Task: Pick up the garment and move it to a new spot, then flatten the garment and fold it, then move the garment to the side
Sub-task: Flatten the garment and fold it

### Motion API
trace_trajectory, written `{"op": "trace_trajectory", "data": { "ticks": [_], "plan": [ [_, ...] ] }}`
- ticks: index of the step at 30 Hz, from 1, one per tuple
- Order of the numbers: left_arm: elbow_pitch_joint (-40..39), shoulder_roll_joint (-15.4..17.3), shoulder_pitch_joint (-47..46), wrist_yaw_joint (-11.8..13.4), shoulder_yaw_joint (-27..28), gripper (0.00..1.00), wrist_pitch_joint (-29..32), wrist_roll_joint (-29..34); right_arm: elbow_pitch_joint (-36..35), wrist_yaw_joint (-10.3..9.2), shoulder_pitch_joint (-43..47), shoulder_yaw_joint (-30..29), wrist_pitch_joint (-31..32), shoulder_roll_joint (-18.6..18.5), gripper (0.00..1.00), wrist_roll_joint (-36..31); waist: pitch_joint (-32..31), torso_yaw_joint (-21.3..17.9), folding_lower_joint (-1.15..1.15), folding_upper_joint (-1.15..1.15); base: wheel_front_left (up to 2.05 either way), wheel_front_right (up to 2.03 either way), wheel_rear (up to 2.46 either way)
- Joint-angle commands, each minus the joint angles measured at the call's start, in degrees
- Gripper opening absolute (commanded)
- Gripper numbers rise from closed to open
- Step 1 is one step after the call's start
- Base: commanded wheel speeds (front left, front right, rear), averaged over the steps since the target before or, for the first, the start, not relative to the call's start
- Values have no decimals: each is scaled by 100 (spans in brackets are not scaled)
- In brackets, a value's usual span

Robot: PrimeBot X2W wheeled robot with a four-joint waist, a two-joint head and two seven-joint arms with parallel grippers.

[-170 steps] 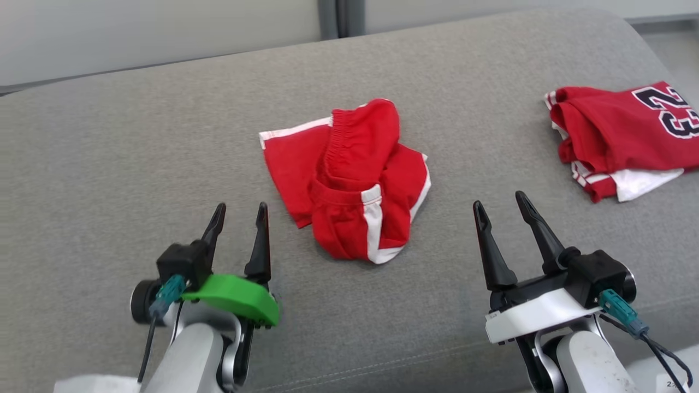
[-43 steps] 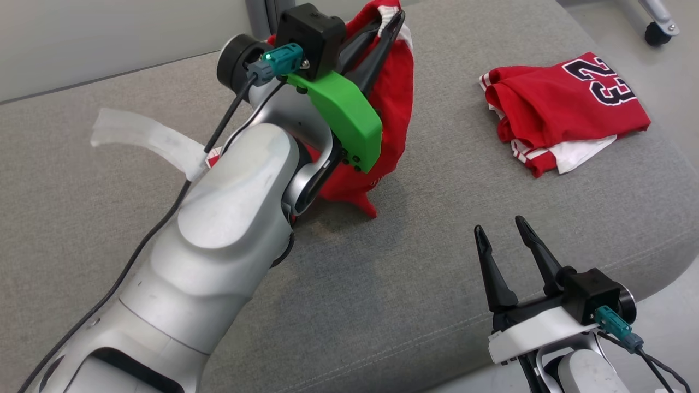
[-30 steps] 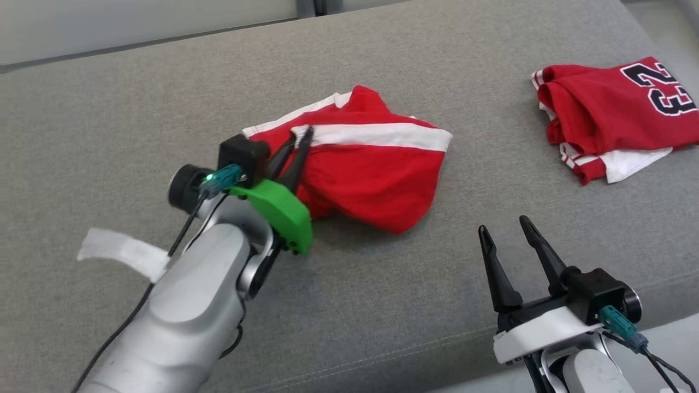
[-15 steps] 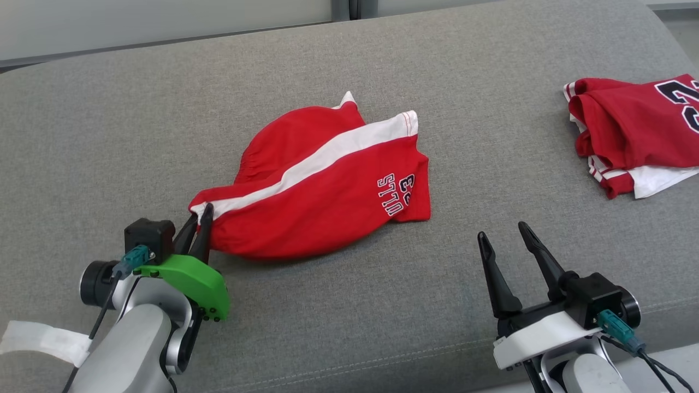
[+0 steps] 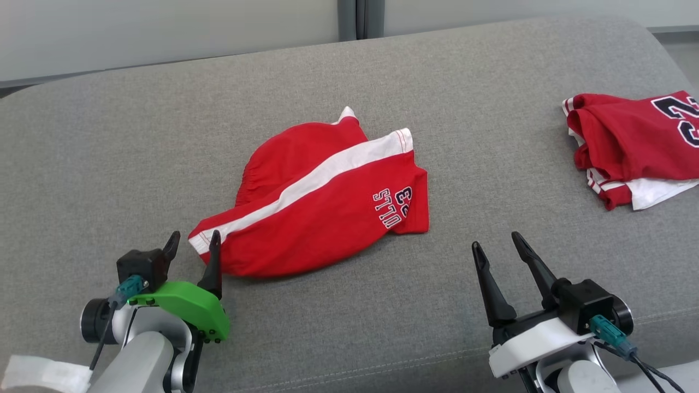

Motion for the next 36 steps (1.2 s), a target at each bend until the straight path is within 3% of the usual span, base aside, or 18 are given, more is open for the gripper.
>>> {"op": "trace_trajectory", "data": {
  "ticks": [1, 10, 15, 16, 24, 36],
  "plan": [
    [-58, 7, 163, 81, 59, 100, -80, -50, 35, -7, 72, 15, -20, -9, 100, 36, -175, 46, 0, 0, 0, 0, 0],
    [-754, -187, 786, 372, 436, 100, -284, -15, 43, -7, 190, -16, -20, 4, 100, 132, -584, 195, 0, 0, 0, 0, 0],
    [-1701, -513, 1378, 575, 1027, 100, -291, 667, 27, -7, 281, -100, -19, 47, 100, 78, -751, 305, 0, 0, 0, 0, 0],
    [-2017, -650, 1630, 575, 1210, 100, -291, 1050, 32, -7, 322, -105, -20, 63, 100, 46, -796, 326, 0, 0, 0, 0, 0],
    [-2789, -1240, 2460, 359, 1830, 100, -286, 2160, -13, -7, 450, -247, -20, 114, 100, -26, -969, 369, 0, 0, 0, 0, 0],
    [-2312, -1597, 2951, -210, 2214, 100, -287, 2609, -124, -7, 751, -388, -20, 171, 100, -33, -1152, 398, 0, 0, 0, 0, 0]
  ]
}}
